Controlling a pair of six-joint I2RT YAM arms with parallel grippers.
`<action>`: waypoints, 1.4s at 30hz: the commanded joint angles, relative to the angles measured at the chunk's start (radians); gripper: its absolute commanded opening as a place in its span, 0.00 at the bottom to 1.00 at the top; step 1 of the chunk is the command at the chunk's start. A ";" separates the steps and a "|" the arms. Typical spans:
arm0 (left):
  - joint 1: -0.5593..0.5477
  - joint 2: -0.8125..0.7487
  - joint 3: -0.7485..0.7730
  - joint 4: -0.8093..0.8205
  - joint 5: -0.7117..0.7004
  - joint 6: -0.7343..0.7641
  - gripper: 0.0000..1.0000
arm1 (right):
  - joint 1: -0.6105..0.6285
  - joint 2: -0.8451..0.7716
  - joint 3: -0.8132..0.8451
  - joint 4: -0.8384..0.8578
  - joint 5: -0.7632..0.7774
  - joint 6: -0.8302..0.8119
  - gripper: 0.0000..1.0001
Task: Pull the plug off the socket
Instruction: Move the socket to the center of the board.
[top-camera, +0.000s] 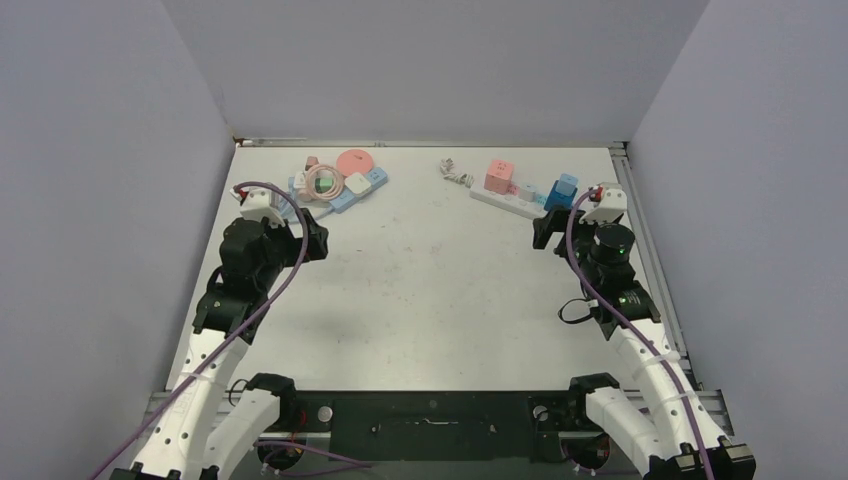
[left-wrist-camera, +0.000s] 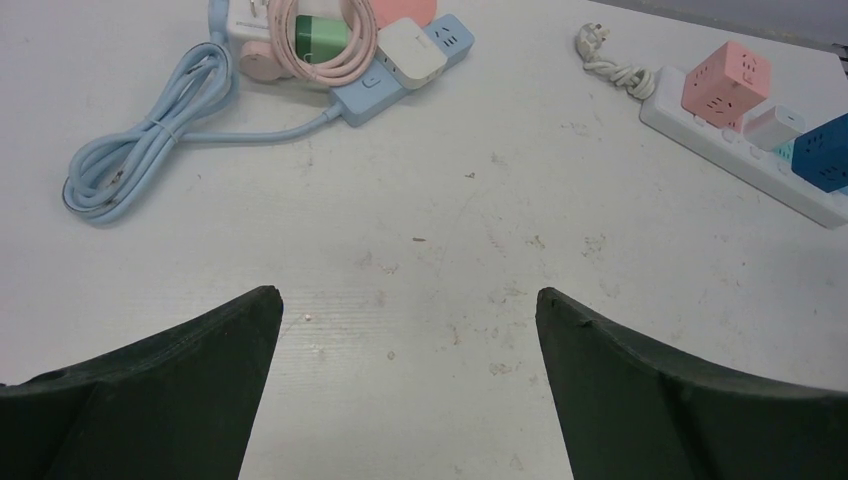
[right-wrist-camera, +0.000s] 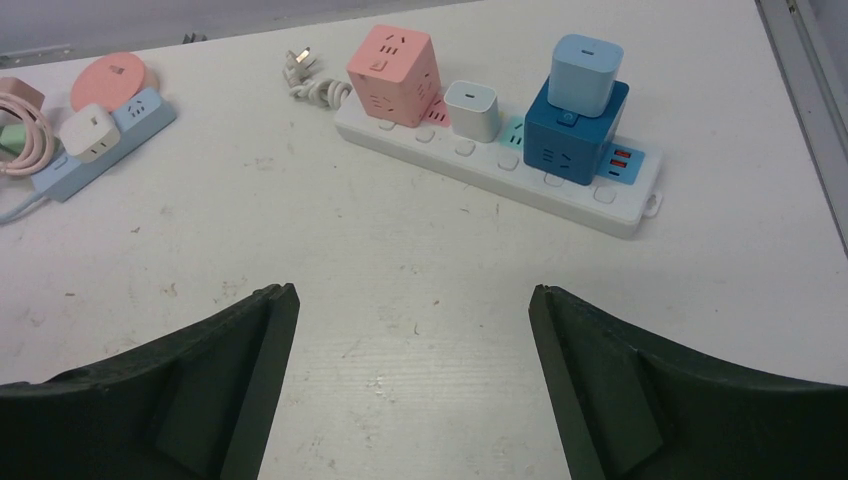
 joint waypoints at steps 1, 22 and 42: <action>-0.006 -0.011 0.028 0.031 -0.018 0.039 0.96 | 0.000 -0.036 -0.012 0.078 -0.019 -0.013 0.90; 0.152 0.788 0.475 0.132 0.089 0.139 0.96 | -0.005 0.005 -0.047 0.279 -0.042 -0.060 0.90; 0.193 1.161 0.640 0.326 -0.020 0.075 0.49 | -0.007 -0.004 -0.041 0.281 -0.052 -0.050 0.90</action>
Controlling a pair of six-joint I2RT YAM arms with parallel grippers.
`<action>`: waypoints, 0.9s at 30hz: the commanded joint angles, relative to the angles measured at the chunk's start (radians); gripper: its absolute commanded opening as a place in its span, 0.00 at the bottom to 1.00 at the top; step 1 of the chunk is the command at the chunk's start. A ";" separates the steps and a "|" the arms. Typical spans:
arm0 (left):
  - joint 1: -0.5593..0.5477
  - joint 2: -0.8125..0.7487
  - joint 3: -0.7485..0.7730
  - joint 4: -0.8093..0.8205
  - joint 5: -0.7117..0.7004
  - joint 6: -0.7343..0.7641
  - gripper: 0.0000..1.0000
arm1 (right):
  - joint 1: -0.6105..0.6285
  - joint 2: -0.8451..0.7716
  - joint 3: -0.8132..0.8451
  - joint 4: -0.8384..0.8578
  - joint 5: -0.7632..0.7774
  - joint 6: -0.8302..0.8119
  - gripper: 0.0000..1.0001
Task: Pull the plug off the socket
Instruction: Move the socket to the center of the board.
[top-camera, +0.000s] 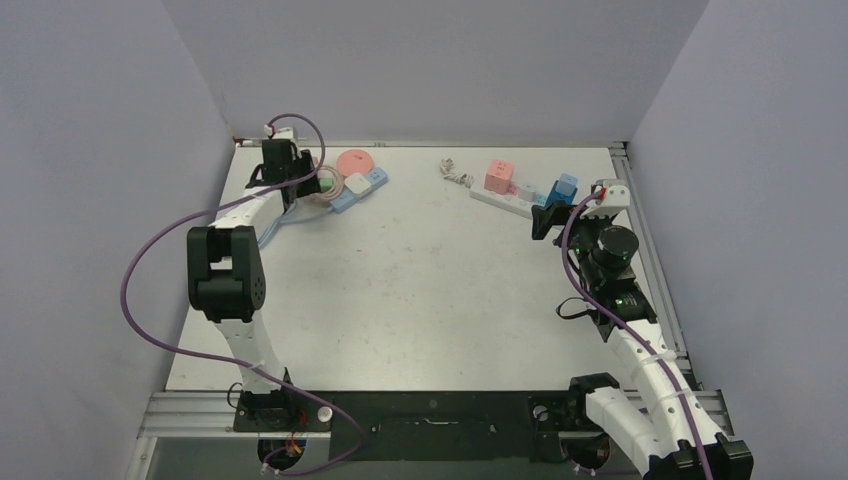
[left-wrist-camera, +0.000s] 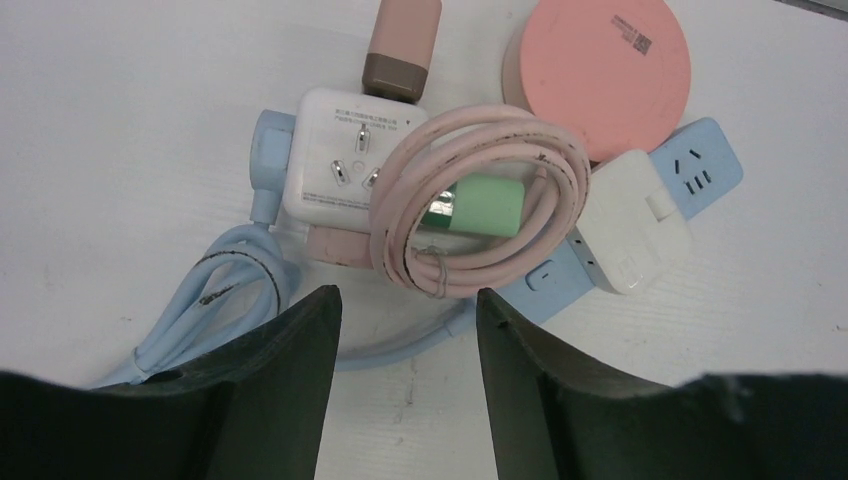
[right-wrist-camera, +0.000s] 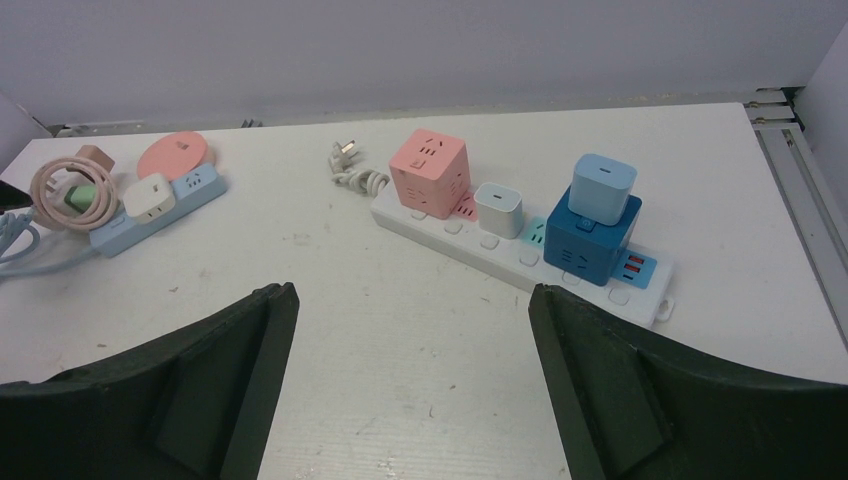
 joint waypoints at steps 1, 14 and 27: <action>0.002 0.041 0.080 0.048 -0.059 -0.005 0.49 | -0.007 0.005 0.005 0.051 -0.010 -0.013 0.90; 0.001 0.140 0.170 -0.027 -0.007 0.026 0.40 | -0.007 0.009 0.002 0.063 -0.026 -0.010 0.90; -0.006 0.104 0.112 0.007 -0.026 0.035 0.02 | -0.007 -0.015 -0.003 0.058 -0.029 -0.010 0.90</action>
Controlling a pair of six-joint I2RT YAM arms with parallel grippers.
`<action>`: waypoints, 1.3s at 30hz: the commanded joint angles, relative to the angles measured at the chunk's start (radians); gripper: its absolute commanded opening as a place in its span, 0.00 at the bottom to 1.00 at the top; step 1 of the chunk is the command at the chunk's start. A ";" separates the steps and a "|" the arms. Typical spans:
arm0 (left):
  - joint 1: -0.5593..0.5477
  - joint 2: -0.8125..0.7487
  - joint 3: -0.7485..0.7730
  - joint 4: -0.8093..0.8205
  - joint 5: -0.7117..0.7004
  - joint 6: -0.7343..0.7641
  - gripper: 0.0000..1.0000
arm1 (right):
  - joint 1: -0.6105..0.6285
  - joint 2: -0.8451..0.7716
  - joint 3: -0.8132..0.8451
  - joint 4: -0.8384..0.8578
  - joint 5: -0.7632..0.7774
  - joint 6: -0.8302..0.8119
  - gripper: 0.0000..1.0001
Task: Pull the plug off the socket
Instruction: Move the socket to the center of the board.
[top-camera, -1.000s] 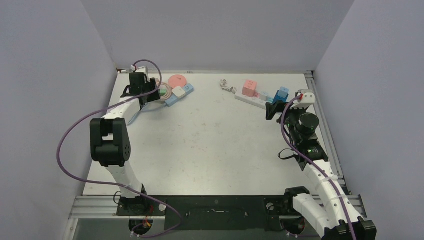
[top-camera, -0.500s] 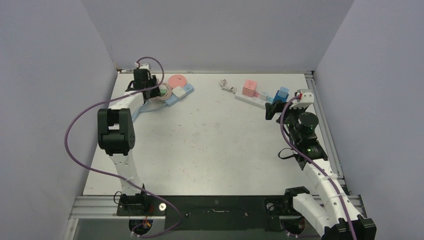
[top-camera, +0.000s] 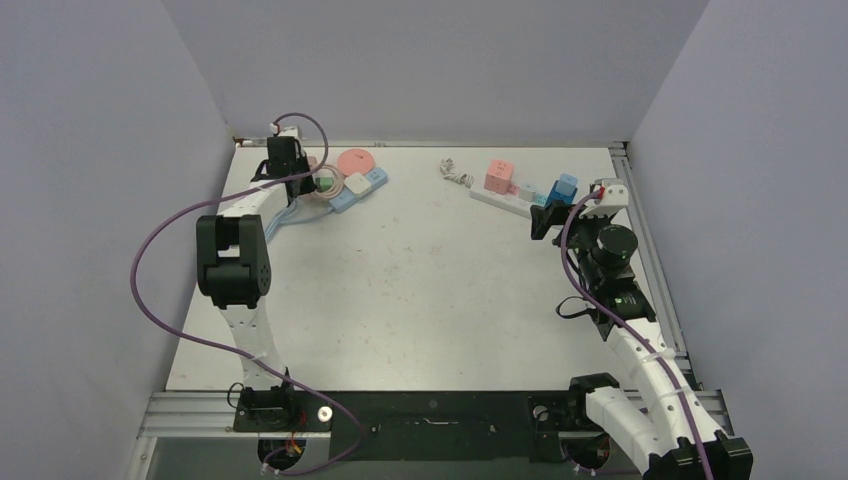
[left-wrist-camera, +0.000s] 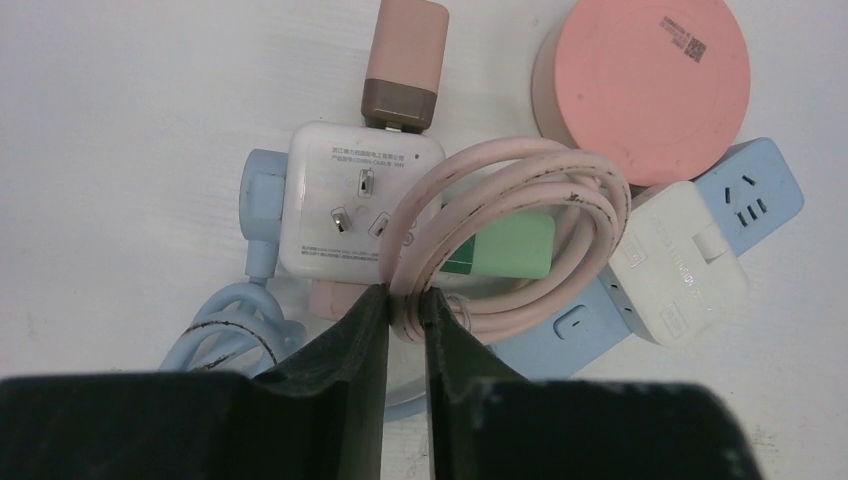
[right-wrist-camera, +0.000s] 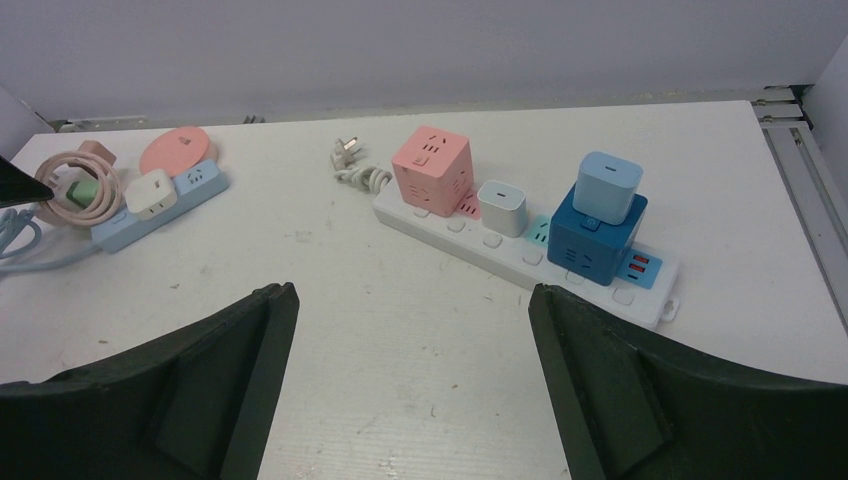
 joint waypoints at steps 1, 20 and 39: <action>-0.011 -0.046 -0.024 0.035 -0.018 0.008 0.00 | -0.006 -0.028 -0.004 0.050 -0.019 -0.011 0.90; -0.158 -0.467 -0.389 -0.095 0.025 -0.058 0.00 | -0.006 -0.059 -0.013 0.044 -0.021 -0.010 0.90; -0.609 -0.745 -0.633 -0.095 0.004 -0.042 0.00 | -0.006 -0.036 -0.012 0.044 -0.033 -0.004 0.90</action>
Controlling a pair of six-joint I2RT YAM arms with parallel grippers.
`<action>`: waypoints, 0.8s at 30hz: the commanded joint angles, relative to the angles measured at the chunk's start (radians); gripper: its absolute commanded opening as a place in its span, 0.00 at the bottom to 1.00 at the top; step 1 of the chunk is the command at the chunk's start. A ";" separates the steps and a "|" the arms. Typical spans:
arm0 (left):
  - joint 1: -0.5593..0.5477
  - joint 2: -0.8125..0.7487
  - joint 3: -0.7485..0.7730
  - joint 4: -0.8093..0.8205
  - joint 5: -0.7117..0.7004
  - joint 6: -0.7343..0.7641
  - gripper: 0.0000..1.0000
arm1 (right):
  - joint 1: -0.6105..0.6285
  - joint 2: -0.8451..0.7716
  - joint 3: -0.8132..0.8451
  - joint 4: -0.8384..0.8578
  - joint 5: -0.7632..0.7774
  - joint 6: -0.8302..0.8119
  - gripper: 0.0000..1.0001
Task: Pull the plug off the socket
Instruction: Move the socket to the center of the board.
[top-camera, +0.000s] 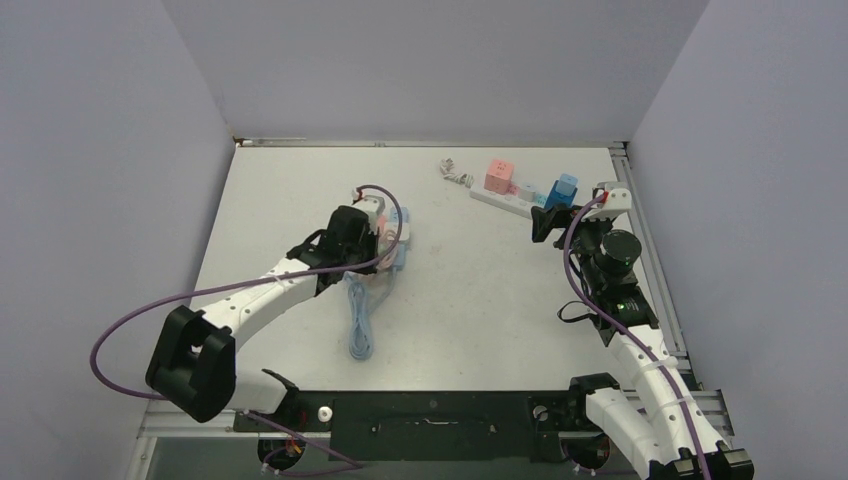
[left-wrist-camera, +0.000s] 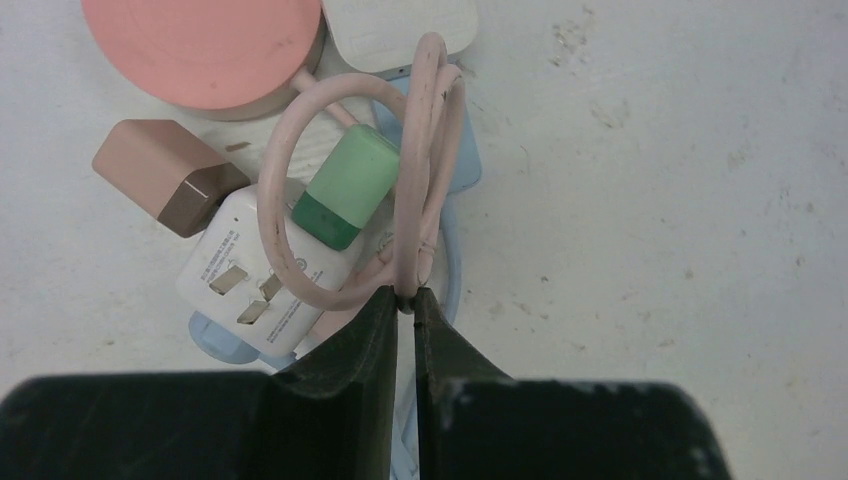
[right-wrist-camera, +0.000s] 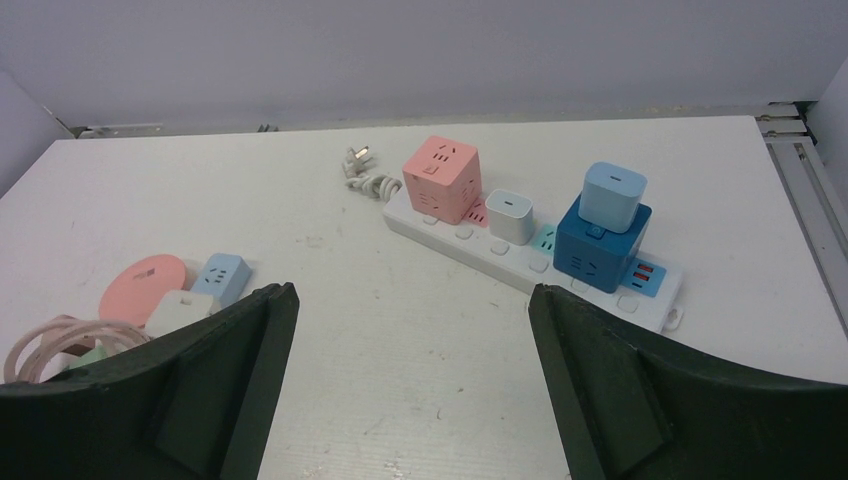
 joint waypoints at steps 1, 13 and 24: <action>-0.098 -0.070 -0.015 0.062 0.036 0.015 0.00 | -0.006 0.012 0.002 0.046 -0.017 -0.004 0.90; -0.414 -0.042 -0.029 0.113 0.149 0.079 0.00 | -0.005 0.067 0.005 0.057 -0.055 0.007 0.90; -0.383 -0.223 -0.029 0.142 0.105 0.072 0.89 | -0.001 0.134 0.032 0.062 -0.168 0.047 0.90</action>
